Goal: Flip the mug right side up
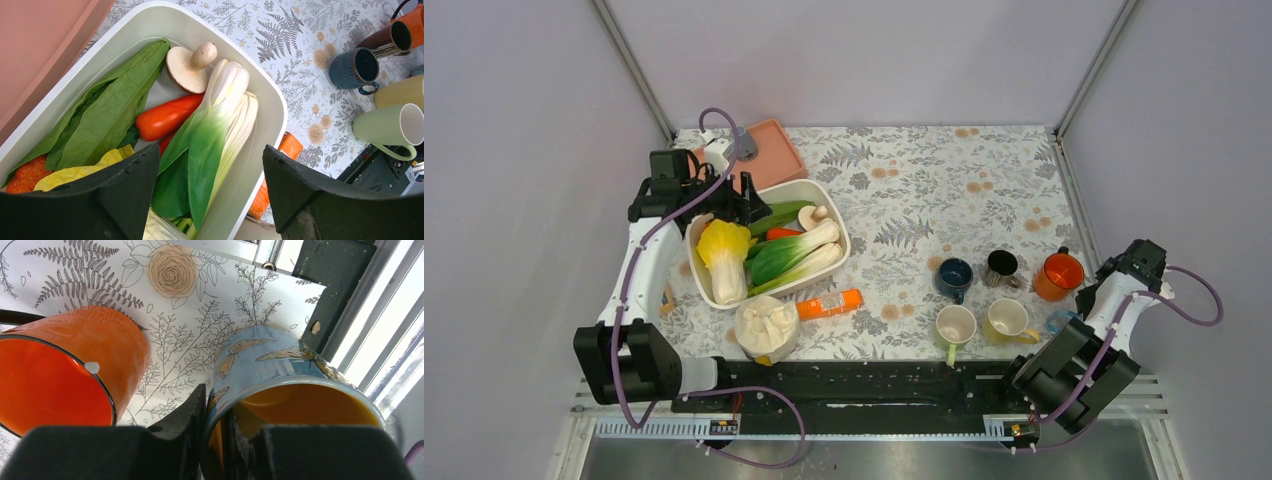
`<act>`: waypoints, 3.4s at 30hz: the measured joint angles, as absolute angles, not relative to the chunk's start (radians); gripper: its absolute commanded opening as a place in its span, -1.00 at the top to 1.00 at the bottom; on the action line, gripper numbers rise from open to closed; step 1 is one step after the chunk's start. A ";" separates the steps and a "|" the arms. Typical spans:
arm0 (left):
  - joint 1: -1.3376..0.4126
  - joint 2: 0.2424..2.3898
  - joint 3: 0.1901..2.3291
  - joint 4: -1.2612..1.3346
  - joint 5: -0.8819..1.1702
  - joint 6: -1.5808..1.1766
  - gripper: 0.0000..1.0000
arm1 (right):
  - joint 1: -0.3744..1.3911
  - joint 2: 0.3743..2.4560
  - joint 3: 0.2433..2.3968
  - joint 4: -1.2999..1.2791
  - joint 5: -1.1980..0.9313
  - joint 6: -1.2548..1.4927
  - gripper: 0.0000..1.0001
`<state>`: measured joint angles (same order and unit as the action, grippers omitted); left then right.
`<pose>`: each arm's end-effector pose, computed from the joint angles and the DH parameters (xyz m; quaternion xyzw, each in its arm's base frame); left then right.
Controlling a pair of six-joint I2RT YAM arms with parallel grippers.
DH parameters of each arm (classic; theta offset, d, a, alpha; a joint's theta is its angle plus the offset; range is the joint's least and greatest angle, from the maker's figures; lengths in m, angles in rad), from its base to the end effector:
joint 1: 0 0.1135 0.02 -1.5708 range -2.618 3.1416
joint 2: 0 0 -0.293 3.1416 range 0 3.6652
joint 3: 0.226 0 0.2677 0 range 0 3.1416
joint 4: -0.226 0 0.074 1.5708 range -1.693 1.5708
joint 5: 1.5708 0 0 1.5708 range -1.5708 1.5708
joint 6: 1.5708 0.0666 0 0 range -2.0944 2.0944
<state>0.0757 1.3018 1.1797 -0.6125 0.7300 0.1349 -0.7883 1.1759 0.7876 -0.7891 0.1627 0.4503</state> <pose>0.3026 -0.0216 0.3409 0.1701 0.8490 -0.2845 0.4115 0.1510 -0.1672 0.2116 0.5803 0.7867 -0.1113 0.1786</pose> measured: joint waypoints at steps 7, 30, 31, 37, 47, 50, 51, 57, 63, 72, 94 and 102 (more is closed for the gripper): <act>0.076 1.319 1.180 -0.613 0.730 0.135 -0.55 | -0.788 1.152 0.755 -0.726 0.163 0.417 0.09; 0.076 1.320 1.180 -0.612 0.727 0.140 -0.58 | -0.789 0.876 0.886 -0.702 0.113 0.476 -0.99; 0.076 1.322 1.180 -0.612 0.723 0.143 -0.59 | -0.789 0.859 0.902 -0.709 0.110 0.475 -0.99; 0.076 1.339 1.186 -0.622 0.680 0.168 -0.76 | -0.779 0.796 1.016 -0.746 0.033 0.447 -0.99; 0.054 1.465 1.419 -0.628 0.491 0.188 -0.97 | -0.516 0.793 1.164 -0.749 -0.137 0.348 -0.99; 0.038 1.569 1.550 -0.622 0.423 0.187 -0.98 | -0.440 0.794 1.167 -0.738 -0.152 0.332 -0.99; 0.033 1.618 1.604 -0.618 0.394 0.187 -0.98 | -0.418 0.794 1.166 -0.733 -0.153 0.326 -0.99; 0.015 1.991 1.996 -0.604 0.197 0.181 -0.98 | -0.335 0.797 1.140 -0.706 -0.142 0.292 -0.99; 0.014 2.324 2.302 -0.573 0.006 0.181 -0.98 | -0.234 0.841 1.138 -0.702 -0.130 0.267 -0.99; 0.016 2.504 2.319 -0.467 -0.047 0.192 -0.97 | -0.178 0.876 1.138 -0.703 -0.079 0.236 -0.99; 0.048 2.444 2.164 -0.322 0.035 0.210 1.00 | -0.163 0.857 1.177 -0.709 -0.046 0.224 -0.99; 0.136 2.224 1.867 -0.365 0.114 0.214 1.00 | 0.005 0.914 1.227 -0.700 -0.061 0.253 -0.99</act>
<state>0.1356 2.2242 1.8671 -0.3653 0.1139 0.2138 0.0051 0.9142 1.2270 -0.6998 -0.0612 0.2531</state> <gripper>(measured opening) 0.628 0.993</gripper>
